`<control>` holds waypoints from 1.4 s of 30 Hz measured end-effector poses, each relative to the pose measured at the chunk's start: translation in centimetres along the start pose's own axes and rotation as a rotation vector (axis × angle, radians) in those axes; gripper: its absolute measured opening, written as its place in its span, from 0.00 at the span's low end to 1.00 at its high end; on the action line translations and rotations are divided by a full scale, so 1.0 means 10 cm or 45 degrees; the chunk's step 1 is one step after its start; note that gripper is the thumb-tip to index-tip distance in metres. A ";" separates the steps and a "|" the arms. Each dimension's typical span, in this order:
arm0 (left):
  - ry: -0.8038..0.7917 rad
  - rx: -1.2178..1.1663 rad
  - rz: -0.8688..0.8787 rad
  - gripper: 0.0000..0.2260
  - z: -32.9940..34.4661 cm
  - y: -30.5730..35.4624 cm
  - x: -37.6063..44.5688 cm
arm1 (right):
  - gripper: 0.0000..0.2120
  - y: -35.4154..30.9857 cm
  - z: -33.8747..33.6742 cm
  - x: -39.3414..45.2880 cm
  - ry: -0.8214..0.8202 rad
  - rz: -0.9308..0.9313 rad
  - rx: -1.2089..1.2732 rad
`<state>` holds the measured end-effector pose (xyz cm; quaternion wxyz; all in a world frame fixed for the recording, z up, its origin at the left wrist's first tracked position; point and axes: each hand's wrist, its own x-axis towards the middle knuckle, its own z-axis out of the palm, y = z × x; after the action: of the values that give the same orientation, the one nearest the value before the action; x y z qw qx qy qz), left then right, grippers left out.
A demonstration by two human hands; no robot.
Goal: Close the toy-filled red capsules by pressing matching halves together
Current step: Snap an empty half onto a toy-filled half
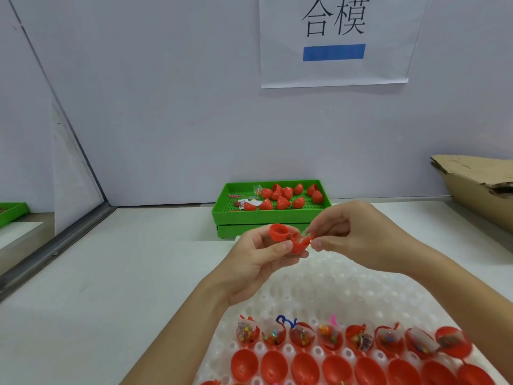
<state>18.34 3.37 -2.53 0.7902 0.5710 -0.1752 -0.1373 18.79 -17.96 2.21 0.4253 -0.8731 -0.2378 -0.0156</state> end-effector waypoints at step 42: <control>-0.052 0.089 0.008 0.13 0.00 0.00 -0.01 | 0.11 -0.08 -0.08 -0.04 0.066 -0.248 -0.119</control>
<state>18.22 3.38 -2.56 0.7664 0.5949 -0.1977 -0.1403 18.23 -18.34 3.18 0.3868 -0.8640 -0.3095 -0.0907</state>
